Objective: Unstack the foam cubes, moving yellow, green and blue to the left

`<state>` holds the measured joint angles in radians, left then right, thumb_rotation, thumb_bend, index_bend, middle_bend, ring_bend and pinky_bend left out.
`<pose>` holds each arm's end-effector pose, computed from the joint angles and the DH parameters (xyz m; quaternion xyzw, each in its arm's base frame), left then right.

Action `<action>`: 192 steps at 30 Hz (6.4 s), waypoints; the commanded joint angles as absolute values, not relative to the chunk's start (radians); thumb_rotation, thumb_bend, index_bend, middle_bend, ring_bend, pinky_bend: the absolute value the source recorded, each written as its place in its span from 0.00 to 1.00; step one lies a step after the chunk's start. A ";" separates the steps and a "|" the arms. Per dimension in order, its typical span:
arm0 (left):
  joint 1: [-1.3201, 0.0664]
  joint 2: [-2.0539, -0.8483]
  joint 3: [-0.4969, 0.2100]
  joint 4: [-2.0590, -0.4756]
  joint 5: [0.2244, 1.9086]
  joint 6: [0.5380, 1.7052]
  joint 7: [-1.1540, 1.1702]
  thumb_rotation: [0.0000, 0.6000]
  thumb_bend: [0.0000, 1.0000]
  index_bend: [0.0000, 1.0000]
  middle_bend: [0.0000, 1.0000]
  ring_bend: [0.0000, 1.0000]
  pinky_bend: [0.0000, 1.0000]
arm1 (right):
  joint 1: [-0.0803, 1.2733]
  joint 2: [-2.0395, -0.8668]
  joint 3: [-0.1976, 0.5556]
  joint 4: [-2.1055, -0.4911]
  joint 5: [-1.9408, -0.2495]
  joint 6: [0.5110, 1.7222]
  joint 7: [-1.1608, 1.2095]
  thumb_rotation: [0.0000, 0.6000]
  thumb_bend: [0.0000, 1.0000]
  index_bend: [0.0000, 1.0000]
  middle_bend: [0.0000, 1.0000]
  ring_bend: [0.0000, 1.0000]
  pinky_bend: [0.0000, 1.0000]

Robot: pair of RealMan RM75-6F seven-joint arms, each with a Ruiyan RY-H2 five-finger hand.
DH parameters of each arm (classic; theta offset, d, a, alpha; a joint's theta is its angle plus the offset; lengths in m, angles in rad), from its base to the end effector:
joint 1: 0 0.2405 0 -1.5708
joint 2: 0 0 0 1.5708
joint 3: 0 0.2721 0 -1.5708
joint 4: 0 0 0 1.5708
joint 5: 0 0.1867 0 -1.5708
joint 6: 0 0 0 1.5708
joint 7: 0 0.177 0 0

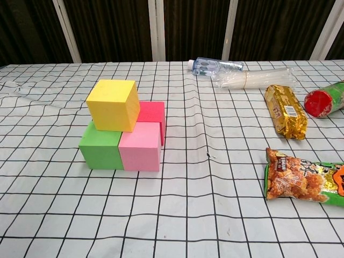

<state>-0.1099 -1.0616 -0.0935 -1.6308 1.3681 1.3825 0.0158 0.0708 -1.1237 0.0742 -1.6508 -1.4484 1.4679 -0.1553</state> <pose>-0.3333 0.2282 0.2050 -0.5764 -0.4117 -0.3466 0.6149 -0.3189 -0.2126 0.1868 0.5972 -0.3693 0.3451 0.6228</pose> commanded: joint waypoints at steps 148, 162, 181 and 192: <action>-0.826 -1.189 0.014 -1.964 0.804 0.984 0.675 1.00 0.00 0.00 0.21 0.16 0.26 | 0.081 -1.123 0.085 -1.635 -1.425 1.451 -0.101 1.00 0.06 0.17 0.02 0.07 0.00; -0.866 -1.283 -0.018 -1.883 0.771 0.975 0.670 1.00 0.00 0.00 0.14 0.15 0.23 | 0.079 -1.118 0.083 -1.635 -1.424 1.449 -0.090 1.00 0.06 0.17 0.02 0.07 0.00; -0.925 -1.384 -0.030 -1.819 0.780 0.951 0.678 1.00 0.00 0.01 0.19 0.16 0.26 | 0.080 -1.109 0.087 -1.638 -1.414 1.442 -0.079 1.00 0.06 0.17 0.02 0.11 0.00; -0.914 -1.367 -0.004 -1.854 0.791 1.008 0.711 1.00 0.01 0.06 0.44 0.41 0.47 | 0.076 -1.102 0.086 -1.638 -1.421 1.447 -0.057 1.00 0.06 0.17 0.02 0.12 0.00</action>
